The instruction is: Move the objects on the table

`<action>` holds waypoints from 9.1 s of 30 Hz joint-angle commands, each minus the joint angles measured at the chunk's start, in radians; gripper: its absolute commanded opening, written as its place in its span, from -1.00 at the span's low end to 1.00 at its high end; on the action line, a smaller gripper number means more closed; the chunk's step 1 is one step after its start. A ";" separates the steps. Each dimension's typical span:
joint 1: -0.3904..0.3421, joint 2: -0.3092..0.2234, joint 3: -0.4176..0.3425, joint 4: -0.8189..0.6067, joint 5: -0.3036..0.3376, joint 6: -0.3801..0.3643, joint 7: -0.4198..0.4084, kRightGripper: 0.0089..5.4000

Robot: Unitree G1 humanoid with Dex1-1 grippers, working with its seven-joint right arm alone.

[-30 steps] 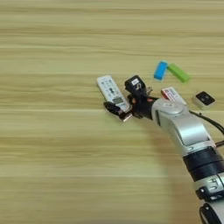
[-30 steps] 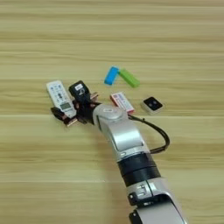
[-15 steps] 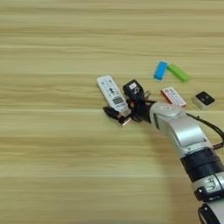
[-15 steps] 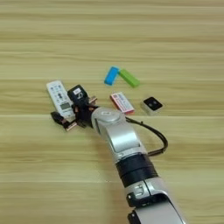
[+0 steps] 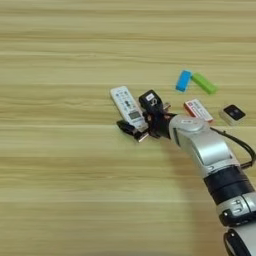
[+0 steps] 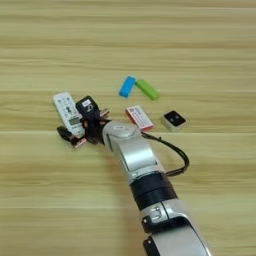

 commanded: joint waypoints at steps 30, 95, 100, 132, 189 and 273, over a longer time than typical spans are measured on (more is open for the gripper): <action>-0.082 -0.006 -0.037 0.025 -0.019 -0.040 -0.018 0.07; -0.115 -0.041 -0.258 -0.043 0.037 -0.084 -0.101 0.07; -0.125 -0.053 -0.287 -0.029 0.038 -0.105 -0.138 0.07; -0.101 -0.209 -0.504 0.022 0.110 -0.120 -0.230 0.07; -0.111 -0.383 -0.565 0.469 0.101 -0.274 -0.255 0.07; 0.015 -0.281 -0.454 0.047 0.151 -0.096 -0.196 0.99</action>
